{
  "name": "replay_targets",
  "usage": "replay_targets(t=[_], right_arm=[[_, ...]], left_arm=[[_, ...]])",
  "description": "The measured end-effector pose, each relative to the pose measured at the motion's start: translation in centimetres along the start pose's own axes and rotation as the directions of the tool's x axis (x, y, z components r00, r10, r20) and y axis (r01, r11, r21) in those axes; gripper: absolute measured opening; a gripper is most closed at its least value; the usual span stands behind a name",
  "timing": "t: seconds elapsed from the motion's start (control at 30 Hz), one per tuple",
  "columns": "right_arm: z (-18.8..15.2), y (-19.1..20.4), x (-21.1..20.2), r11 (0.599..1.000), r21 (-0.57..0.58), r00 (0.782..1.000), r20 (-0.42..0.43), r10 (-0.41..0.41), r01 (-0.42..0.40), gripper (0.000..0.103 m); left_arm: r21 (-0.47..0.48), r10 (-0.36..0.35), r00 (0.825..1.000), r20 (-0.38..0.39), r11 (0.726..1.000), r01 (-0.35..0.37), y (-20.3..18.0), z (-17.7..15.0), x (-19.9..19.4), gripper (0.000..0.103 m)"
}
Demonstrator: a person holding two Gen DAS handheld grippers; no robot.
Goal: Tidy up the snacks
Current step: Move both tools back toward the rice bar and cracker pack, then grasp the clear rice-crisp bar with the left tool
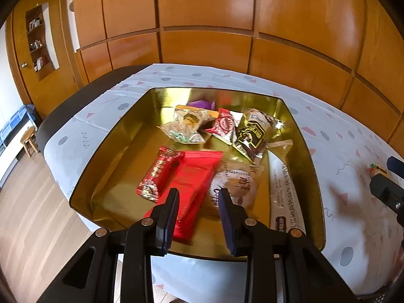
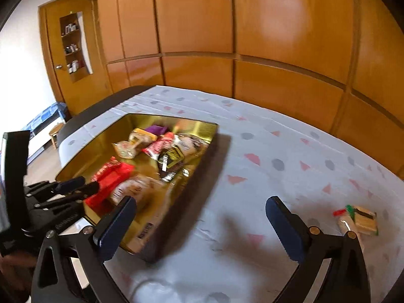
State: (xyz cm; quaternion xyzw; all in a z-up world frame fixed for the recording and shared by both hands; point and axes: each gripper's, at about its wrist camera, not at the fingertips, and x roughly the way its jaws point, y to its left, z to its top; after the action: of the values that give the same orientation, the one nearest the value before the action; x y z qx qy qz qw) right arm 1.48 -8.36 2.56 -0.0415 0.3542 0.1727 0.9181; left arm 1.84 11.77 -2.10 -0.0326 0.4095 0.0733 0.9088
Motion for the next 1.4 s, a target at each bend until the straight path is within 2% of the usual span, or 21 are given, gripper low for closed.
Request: replay_targets(t=[0.27,0.47,0.57,0.63,0.73,0.8,0.83,0.87,0.93,0.97,1.03,1.1,1.17,1.23,1.33,1.4], right_arm=[[-1.6,-6.4,-0.9,0.995,0.016,0.995,-0.045,-0.094,0.095,0.103],[-2.1,-14.5,-3.1,0.978,0.118,0.983,-0.083,-0.165,0.174,0.103],[-2.0,-19.6,-4.9,0.95,0.197,0.97,-0.075,-0.23,0.24,0.103],[-2.5,-23.4,-5.8,0.917,0.274,0.957,-0.081,-0.279,0.29,0.103],[-4.0,-28.5,-6.6,0.848,0.391,0.933,-0.114,-0.342,0.358,0.103],[-5.6,-31.4,-7.2,0.783,0.488,0.92,-0.14,-0.365,0.385,0.103],[-6.3,-32.3,-7.3,0.755,0.533,0.92,-0.144,-0.364,0.382,0.103],[-6.9,-33.5,-7.4,0.71,0.591,0.92,-0.172,-0.352,0.382,0.103],[-7.7,-35.0,-7.4,0.652,0.687,0.941,-0.158,-0.298,0.322,0.103],[-8.0,-35.6,-7.4,0.627,0.72,0.95,-0.154,-0.272,0.296,0.103],[-8.4,-35.9,-7.3,0.606,0.749,0.959,-0.152,-0.237,0.268,0.103],[-8.4,-35.8,-7.5,0.602,0.763,0.968,-0.137,-0.208,0.237,0.103],[-8.2,-35.2,-7.4,0.609,0.764,0.974,-0.118,-0.194,0.214,0.103],[-8.1,-34.8,-7.4,0.616,0.764,0.978,-0.1,-0.181,0.192,0.103],[-7.7,-34.3,-7.3,0.632,0.759,0.986,-0.086,-0.146,0.16,0.103],[-7.6,-34.2,-7.2,0.639,0.755,0.988,-0.081,-0.129,0.146,0.103]], left_arm=[[0.051,-0.025,1.0,0.001,0.998,0.025,-1.9,0.2,-0.5,0.032],[0.122,-0.066,0.998,0.007,0.99,0.065,-4.5,0.9,-1.0,0.032],[0.165,-0.101,0.995,0.001,0.981,0.099,-6.4,1.3,-1.3,0.032],[0.196,-0.132,0.991,-0.009,0.972,0.131,-7.9,1.5,-1.4,0.032],[0.238,-0.182,0.982,-0.043,0.953,0.187,-10.4,1.6,-1.6,0.032],[0.279,-0.208,0.976,-0.062,0.936,0.217,-12.4,1.5,-1.7,0.032],[0.292,-0.228,0.971,-0.078,0.926,0.241,-13.4,1.4,-1.6,0.032],[0.299,-0.248,0.964,-0.096,0.917,0.265,-14.2,1.5,-1.6,0.032],[0.297,-0.303,0.94,-0.158,0.893,0.338,-16.3,1.6,-1.1,0.032],[0.291,-0.326,0.927,-0.188,0.883,0.369,-17.3,1.7,-0.9,0.032],[0.291,-0.364,0.901,-0.236,0.858,0.423,-19.8,1.8,-0.4,0.032],[0.302,-0.386,0.881,-0.275,0.835,0.46,-22.0,1.8,0.0,0.032],[0.3,-0.412,0.851,-0.325,0.808,0.506,-24.7,1.8,0.6,0.034],[0.3,-0.425,0.828,-0.365,0.789,0.537,-27.0,1.6,1.2,0.036],[0.284,-0.437,0.797,-0.416,0.77,0.571,-30.4,1.4,2.2,0.036],[0.255,-0.444,0.779,-0.442,0.77,0.584,-32.2,1.4,2.9,0.036]])
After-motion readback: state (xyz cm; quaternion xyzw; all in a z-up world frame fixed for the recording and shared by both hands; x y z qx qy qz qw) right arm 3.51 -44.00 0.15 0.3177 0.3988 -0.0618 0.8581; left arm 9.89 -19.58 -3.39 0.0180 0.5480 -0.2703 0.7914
